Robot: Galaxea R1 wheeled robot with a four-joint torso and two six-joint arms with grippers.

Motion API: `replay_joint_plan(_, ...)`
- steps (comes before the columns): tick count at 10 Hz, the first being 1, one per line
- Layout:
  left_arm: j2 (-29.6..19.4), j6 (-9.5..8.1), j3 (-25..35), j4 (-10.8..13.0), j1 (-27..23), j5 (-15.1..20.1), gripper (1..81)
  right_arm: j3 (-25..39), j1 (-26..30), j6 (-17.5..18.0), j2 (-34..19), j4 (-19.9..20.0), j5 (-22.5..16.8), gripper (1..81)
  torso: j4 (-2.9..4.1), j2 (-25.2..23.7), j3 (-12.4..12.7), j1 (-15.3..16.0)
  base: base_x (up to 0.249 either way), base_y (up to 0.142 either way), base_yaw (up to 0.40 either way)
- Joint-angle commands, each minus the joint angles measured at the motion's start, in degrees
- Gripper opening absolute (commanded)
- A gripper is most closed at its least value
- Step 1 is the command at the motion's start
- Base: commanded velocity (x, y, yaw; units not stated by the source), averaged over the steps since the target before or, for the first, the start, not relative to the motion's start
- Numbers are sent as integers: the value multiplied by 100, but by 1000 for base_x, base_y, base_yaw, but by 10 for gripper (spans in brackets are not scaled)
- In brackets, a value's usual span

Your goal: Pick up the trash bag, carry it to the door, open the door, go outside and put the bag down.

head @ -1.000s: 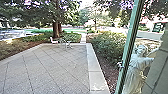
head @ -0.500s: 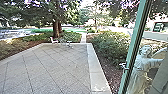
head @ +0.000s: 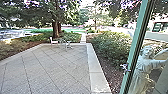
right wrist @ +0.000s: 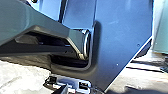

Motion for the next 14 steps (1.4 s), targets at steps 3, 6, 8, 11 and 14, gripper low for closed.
replay_joint_plan(3,26,23,49,-14,-245,339,10,30,233,3,20,7,-366,811,0,2,-2,5,84,0,0)
replay_joint_plan(6,35,23,49,3,-245,339,10,21,207,12,11,7,-366,811,0,-2,0,-2,93,0,0)
replay_joint_plan(8,26,23,49,-6,-245,339,10,30,233,11,20,7,-366,811,0,2,-2,5,94,0,0)
replay_joint_plan(11,26,32,49,-14,-245,339,10,12,225,11,11,7,-366,811,0,6,-5,7,94,0,0)
replay_joint_plan(14,18,23,49,-23,-245,339,10,3,216,3,11,16,-366,811,0,6,-6,5,94,0,0)
